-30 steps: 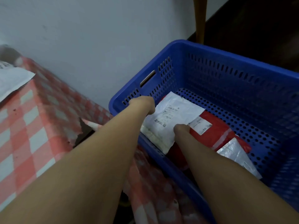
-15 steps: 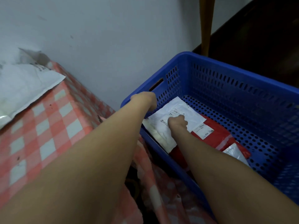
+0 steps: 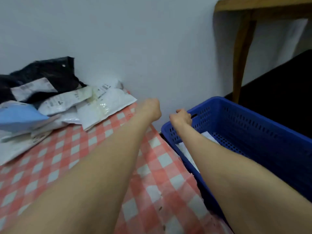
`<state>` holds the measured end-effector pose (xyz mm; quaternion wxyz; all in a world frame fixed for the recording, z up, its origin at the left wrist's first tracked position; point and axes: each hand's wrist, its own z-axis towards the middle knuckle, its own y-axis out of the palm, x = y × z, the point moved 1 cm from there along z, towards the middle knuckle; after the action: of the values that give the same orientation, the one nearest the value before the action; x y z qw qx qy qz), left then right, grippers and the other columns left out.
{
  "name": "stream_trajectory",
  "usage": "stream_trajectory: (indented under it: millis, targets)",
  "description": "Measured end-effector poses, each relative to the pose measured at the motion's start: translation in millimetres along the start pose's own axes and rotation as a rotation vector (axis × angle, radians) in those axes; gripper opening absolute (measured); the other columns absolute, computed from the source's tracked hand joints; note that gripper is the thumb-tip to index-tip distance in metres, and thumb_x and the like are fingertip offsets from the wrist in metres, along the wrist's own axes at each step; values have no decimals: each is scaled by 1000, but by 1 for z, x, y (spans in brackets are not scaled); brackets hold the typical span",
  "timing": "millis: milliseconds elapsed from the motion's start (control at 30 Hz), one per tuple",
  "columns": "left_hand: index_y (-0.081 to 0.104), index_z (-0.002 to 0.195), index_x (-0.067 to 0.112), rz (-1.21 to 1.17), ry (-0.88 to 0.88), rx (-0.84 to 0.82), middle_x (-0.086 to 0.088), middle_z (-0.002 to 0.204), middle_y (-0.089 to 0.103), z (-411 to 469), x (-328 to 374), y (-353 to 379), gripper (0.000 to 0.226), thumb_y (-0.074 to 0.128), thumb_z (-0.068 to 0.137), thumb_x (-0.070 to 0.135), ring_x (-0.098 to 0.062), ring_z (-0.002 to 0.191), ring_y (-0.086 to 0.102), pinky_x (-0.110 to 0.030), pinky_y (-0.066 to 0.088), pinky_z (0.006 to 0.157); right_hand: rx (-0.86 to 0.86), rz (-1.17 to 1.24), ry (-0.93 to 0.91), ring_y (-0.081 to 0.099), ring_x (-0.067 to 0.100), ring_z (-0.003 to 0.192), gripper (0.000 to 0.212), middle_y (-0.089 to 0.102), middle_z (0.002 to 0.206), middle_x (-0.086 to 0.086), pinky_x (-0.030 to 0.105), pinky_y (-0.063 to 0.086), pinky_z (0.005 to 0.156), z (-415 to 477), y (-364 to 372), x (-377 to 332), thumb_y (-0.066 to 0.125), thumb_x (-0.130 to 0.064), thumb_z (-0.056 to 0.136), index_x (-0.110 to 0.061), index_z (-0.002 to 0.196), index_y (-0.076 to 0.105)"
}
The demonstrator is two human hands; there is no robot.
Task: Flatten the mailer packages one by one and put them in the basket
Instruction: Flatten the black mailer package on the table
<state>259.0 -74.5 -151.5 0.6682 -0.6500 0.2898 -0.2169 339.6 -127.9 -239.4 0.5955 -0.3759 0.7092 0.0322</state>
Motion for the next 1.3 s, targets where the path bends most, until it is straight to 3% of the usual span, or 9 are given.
stream_trajectory:
  millis: [300, 400, 467, 600, 867, 1000, 1067, 1133, 1300]
  targets:
    - [49, 131, 19, -126, -176, 113, -4, 131, 50, -84, -96, -37, 40, 44, 91, 16, -24, 118, 51, -34, 42, 86, -54, -123, -255, 45, 32, 126, 40, 49, 137, 11, 33, 41, 98, -93, 19, -88, 49, -18, 89, -26, 127, 58]
    - [48, 131, 18, -132, -212, 111, -5, 131, 50, -107, -125, -39, 39, 46, 92, 17, -23, 118, 51, -34, 43, 84, -107, -183, -312, 52, 34, 101, 18, 58, 115, 12, 30, 45, 75, -125, 38, -106, 46, -13, 80, -23, 82, 62]
    - [49, 130, 16, -126, -227, 100, -5, 130, 51, -121, -143, -39, 38, 47, 92, 18, -24, 116, 53, -33, 43, 80, -153, -198, -338, 41, 29, 82, 19, 51, 90, 11, 26, 33, 54, -145, 52, -115, 46, -10, 76, -16, 58, 46]
    - [47, 131, 16, -140, -268, 86, -6, 129, 51, -138, -172, -36, 38, 48, 93, 19, -24, 114, 54, -31, 41, 74, -222, -174, -388, 36, 26, 70, 29, 40, 66, 5, 28, 25, 47, -176, 77, -124, 48, -6, 75, -15, 50, 38]
    - [49, 127, 15, -120, -323, 106, -8, 128, 51, -146, -228, -35, 34, 43, 93, 16, -27, 113, 54, -34, 42, 74, -354, -152, -458, 49, 28, 69, 21, 52, 70, 6, 29, 39, 62, -192, 130, -153, 52, -3, 82, -17, 68, 60]
    - [51, 125, 16, -64, -323, 172, -7, 129, 48, -131, -254, -41, 33, 45, 92, 14, -27, 116, 53, -38, 46, 85, -387, -107, -477, 45, 22, 67, 28, 48, 68, 3, 26, 35, 56, -184, 158, -173, 51, -3, 84, -20, 62, 48]
    - [48, 129, 16, -48, -331, 217, -7, 129, 46, -120, -269, -49, 37, 46, 93, 15, -26, 119, 48, -38, 44, 88, -404, -72, -493, 57, 25, 85, 19, 62, 97, 7, 29, 48, 73, -179, 171, -187, 51, -6, 85, -16, 96, 64]
    - [46, 130, 15, -45, -352, 258, -7, 129, 45, -108, -284, -61, 37, 47, 93, 15, -25, 120, 46, -37, 44, 88, -389, -51, -505, 60, 28, 105, 41, 60, 121, 8, 38, 51, 91, -171, 182, -202, 53, -9, 85, -14, 126, 56]
    - [41, 134, 11, -39, -377, 375, -10, 132, 41, -81, -316, -87, 42, 46, 92, 9, -27, 121, 43, -38, 43, 89, -356, 10, -539, 58, 30, 111, 52, 54, 128, 9, 45, 50, 95, -149, 199, -237, 54, -10, 85, -13, 137, 44]
